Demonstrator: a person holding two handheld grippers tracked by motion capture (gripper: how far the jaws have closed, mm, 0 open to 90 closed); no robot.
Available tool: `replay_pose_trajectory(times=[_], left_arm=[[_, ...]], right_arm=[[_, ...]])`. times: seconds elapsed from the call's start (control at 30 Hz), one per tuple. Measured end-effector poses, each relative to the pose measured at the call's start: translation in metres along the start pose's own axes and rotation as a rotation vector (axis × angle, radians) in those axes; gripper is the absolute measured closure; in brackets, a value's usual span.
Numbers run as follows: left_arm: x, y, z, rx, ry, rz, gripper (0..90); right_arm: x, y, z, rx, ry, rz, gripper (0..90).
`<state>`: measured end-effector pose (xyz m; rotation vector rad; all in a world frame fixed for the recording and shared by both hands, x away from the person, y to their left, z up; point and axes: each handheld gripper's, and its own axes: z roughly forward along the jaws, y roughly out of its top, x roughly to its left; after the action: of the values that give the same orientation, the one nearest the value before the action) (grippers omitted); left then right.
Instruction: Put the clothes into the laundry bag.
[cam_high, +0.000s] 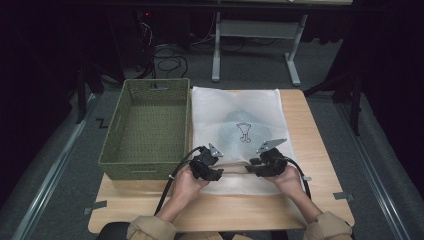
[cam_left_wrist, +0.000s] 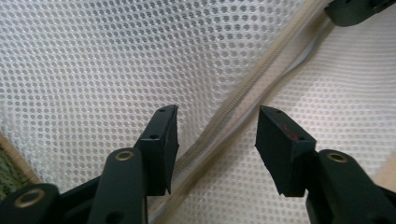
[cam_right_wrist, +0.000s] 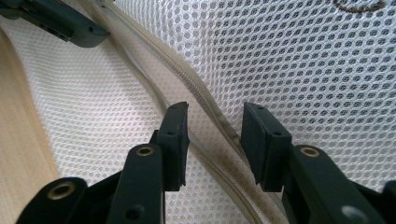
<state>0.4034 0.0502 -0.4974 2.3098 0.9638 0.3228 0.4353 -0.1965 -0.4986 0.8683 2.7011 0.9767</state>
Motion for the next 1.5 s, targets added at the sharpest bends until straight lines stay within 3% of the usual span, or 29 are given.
replay_pose_trajectory(times=[0.33, 0.7, 1.1, 1.33, 1.5], left_arm=[[-0.008, -0.002, -0.019, -0.081, -0.013, 0.022, 42.4], [-0.006, -0.007, -0.042, -0.201, -0.024, 0.02, 42.1], [-0.001, -0.023, -0.06, -0.286, -0.079, -0.019, 42.5], [0.0, -0.031, -0.067, -0.314, -0.098, -0.026, 42.8], [0.007, -0.035, -0.073, -0.331, -0.126, -0.056, 42.9]], right_arm=[[0.004, 0.0, -0.017, -0.043, -0.004, -0.002, 58.0], [0.005, -0.008, -0.042, -0.152, -0.032, 0.01, 54.5], [0.003, -0.024, -0.066, -0.255, -0.035, 0.053, 50.6], [0.004, -0.032, -0.074, -0.282, -0.038, 0.067, 48.4], [0.004, -0.036, -0.079, -0.296, -0.033, 0.077, 47.6]])
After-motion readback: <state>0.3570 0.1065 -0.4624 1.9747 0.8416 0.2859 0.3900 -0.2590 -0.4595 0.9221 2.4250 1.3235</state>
